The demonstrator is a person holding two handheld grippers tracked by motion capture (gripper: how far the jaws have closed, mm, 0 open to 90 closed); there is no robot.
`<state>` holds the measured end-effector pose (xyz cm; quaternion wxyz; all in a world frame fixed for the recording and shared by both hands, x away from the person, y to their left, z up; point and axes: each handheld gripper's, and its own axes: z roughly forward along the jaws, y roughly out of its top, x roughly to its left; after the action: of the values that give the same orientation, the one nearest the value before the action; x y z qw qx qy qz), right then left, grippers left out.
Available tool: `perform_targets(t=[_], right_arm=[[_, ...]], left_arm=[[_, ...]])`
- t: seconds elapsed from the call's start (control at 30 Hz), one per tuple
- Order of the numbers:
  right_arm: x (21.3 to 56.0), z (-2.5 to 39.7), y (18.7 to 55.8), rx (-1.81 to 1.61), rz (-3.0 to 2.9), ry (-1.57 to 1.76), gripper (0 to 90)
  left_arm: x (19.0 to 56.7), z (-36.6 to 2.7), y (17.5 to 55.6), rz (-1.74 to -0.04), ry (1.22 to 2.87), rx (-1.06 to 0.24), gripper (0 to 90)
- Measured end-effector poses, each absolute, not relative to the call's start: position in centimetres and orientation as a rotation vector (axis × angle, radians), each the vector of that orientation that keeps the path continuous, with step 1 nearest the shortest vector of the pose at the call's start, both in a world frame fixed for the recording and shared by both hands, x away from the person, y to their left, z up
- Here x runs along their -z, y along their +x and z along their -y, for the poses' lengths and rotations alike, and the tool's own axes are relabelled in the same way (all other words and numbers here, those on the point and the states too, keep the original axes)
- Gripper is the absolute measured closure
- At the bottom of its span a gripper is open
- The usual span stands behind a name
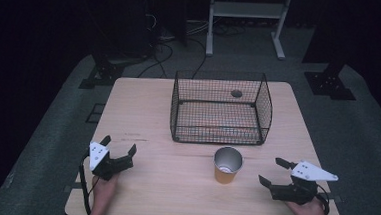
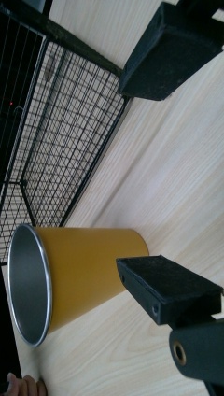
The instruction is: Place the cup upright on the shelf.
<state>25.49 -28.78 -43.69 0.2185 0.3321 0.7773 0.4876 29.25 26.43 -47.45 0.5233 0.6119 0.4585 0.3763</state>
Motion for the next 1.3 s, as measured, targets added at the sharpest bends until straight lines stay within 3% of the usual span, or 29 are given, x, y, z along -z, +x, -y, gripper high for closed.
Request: perform_targets(t=[0.57, 0.73, 1.3], right_arm=[[43.6, 27.1, 25.8, -1.355, -2.196, 0.881, 10.3], [43.3, 26.5, 26.2, -1.372, -2.21, 0.898, 1.4], [44.1, 20.5, 27.8, -1.391, -2.312, 0.826, 0.0]], left_arm=[[47.5, -26.5, 29.3, -1.101, 1.462, -0.898, 0.8], [47.5, -26.5, 29.3, -1.107, 1.457, -0.895, 0.8], [47.5, -26.8, 29.3, -1.114, 1.446, -0.883, 0.8]])
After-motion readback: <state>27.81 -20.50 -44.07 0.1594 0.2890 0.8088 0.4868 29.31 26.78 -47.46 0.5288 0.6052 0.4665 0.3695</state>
